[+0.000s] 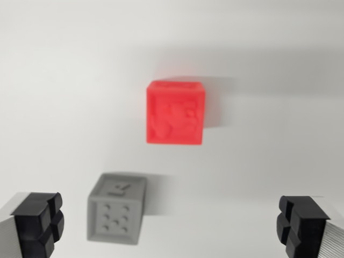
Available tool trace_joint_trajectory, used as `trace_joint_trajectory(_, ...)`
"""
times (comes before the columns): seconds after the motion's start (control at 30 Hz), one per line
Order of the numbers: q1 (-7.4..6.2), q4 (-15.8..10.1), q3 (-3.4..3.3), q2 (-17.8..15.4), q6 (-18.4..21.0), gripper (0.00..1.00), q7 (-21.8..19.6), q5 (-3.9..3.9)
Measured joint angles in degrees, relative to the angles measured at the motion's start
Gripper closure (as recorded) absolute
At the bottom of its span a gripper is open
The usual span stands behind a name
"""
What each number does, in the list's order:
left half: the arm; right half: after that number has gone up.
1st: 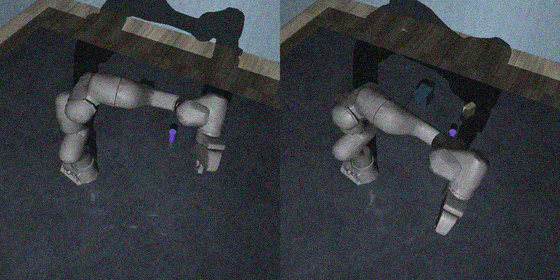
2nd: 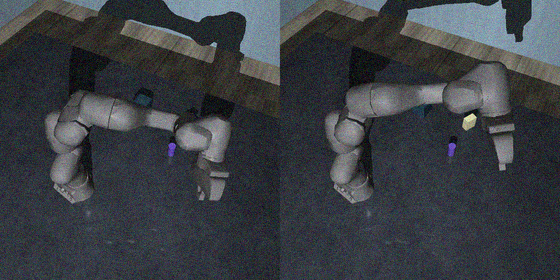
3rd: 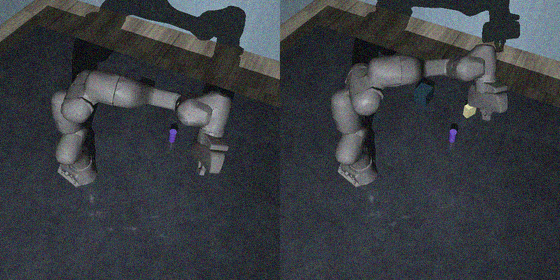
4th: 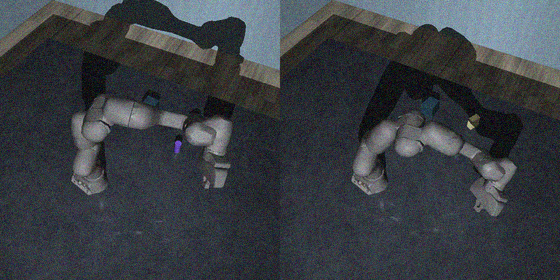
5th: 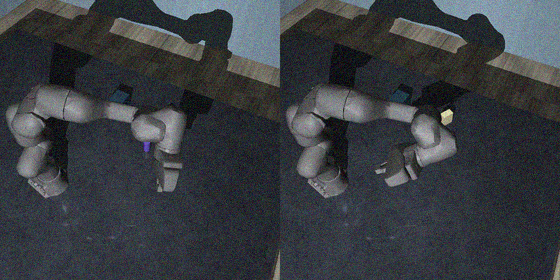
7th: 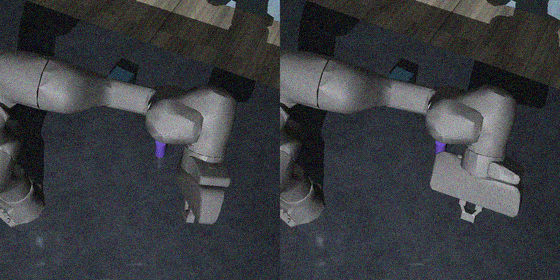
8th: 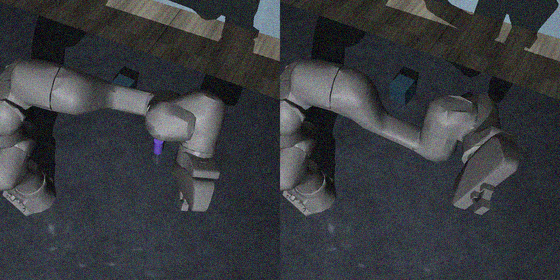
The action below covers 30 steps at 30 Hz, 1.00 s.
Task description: Destack cube
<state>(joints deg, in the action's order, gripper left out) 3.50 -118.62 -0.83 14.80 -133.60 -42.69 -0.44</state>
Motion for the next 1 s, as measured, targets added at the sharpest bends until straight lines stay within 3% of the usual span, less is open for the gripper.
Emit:
trace_joint_trajectory(0.57,0.00,3.3,-0.02,-5.1,8.3,0.00,0.0,0.04)
trace_joint_trajectory(1.0,0.00,5.6,-0.02,-7.1,12.7,0.00,0.0,0.05)
